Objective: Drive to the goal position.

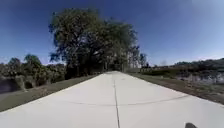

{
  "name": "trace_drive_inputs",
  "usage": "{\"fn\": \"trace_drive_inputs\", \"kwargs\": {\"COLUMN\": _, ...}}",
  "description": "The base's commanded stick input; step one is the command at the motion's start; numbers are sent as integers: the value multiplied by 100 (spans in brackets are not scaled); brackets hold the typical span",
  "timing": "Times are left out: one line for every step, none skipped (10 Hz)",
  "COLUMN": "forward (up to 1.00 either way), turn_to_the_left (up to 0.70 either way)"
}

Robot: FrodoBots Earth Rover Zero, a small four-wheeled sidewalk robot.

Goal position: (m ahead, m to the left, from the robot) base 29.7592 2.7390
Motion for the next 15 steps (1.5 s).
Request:
{"fn": "trace_drive_inputs", "kwargs": {"forward": 100, "turn_to_the_left": -3}}
{"fn": "trace_drive_inputs", "kwargs": {"forward": 100, "turn_to_the_left": -6}}
{"fn": "trace_drive_inputs", "kwargs": {"forward": 100, "turn_to_the_left": -9}}
{"fn": "trace_drive_inputs", "kwargs": {"forward": 100, "turn_to_the_left": -10}}
{"fn": "trace_drive_inputs", "kwargs": {"forward": 100, "turn_to_the_left": -10}}
{"fn": "trace_drive_inputs", "kwargs": {"forward": 100, "turn_to_the_left": -10}}
{"fn": "trace_drive_inputs", "kwargs": {"forward": 100, "turn_to_the_left": -9}}
{"fn": "trace_drive_inputs", "kwargs": {"forward": 100, "turn_to_the_left": -6}}
{"fn": "trace_drive_inputs", "kwargs": {"forward": 100, "turn_to_the_left": -5}}
{"fn": "trace_drive_inputs", "kwargs": {"forward": 100, "turn_to_the_left": -6}}
{"fn": "trace_drive_inputs", "kwargs": {"forward": 100, "turn_to_the_left": -10}}
{"fn": "trace_drive_inputs", "kwargs": {"forward": 100, "turn_to_the_left": -12}}
{"fn": "trace_drive_inputs", "kwargs": {"forward": 100, "turn_to_the_left": -13}}
{"fn": "trace_drive_inputs", "kwargs": {"forward": 100, "turn_to_the_left": -13}}
{"fn": "trace_drive_inputs", "kwargs": {"forward": 100, "turn_to_the_left": -13}}
